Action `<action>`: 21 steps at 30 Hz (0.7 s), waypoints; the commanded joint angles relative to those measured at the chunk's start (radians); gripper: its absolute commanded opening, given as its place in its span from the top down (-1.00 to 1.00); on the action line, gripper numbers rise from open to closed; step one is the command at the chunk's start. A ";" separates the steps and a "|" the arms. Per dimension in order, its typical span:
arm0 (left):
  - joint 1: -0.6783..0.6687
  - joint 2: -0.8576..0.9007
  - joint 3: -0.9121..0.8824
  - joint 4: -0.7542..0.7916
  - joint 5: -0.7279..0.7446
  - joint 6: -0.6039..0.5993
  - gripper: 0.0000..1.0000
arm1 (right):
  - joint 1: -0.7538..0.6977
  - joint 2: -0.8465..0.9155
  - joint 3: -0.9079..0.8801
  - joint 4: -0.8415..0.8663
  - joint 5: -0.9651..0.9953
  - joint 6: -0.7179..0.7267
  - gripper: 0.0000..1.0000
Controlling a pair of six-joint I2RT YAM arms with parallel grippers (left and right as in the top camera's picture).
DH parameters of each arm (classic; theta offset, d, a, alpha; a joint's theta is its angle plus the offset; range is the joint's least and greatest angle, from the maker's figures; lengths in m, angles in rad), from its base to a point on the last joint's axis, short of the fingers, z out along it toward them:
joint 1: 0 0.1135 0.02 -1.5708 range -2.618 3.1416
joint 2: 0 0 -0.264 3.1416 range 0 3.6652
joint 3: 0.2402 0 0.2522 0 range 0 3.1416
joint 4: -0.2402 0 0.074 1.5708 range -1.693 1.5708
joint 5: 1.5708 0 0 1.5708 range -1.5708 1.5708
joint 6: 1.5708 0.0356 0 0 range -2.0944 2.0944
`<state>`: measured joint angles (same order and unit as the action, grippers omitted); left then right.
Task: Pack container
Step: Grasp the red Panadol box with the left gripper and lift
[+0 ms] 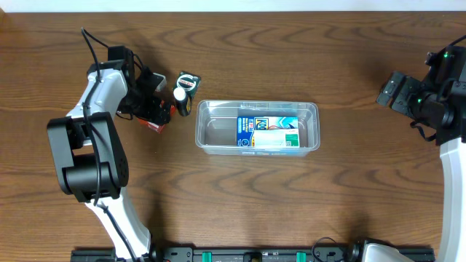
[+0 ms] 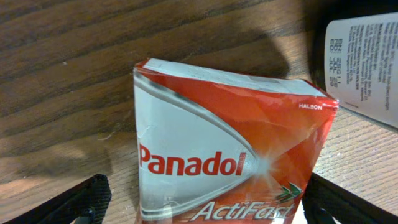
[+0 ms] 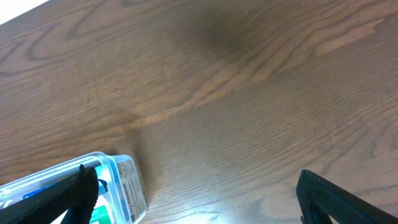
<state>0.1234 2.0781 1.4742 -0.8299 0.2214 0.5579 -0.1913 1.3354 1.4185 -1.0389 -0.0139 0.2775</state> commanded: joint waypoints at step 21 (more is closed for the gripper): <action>0.005 0.026 -0.032 0.035 -0.032 -0.457 -0.50 | -0.008 0.005 0.008 -0.002 0.006 0.002 -0.98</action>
<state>0.1234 2.0865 1.4513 -0.7948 0.2024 0.1989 -0.1913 1.3354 1.4181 -1.0389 -0.0139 0.2775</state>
